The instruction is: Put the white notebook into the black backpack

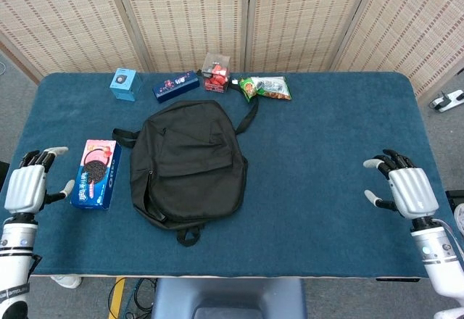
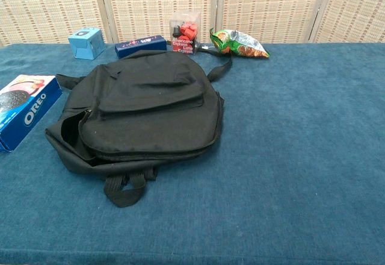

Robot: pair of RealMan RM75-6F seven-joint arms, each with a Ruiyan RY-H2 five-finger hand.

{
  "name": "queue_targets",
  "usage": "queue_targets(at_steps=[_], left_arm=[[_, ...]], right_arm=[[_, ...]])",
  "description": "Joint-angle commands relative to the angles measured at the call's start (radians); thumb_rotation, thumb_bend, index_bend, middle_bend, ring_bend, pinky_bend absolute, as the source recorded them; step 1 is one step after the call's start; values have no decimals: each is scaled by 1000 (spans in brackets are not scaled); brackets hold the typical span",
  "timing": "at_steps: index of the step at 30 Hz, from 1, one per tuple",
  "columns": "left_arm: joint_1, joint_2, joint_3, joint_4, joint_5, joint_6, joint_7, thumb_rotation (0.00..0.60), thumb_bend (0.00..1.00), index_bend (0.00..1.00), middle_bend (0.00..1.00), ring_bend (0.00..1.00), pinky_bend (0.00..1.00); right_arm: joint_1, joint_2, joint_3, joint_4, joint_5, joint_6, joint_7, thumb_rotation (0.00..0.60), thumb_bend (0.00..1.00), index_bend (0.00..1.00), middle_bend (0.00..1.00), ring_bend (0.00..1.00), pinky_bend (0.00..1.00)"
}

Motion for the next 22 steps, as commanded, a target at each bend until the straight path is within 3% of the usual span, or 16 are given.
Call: queue_targets(at_steps=[1,13,22], left_arm=[[48,-3,24,-24,10,45,43,600,298,277,222,249,112],[162,8,55,-129,6,154,163,600,299,277,219,247,108],[209,6,71,-160,69,199,181,600,299,279,218,247,101]], right_arm=[[-33,2,-6,-4,7,29,-1,600,195,348,321,167,240],[-118,-4,-2,-41,26,95,-69,600,195,353,334,178,252],[-149,-1,-5,-46,18,94,-61,600,198,356,334,178,252]])
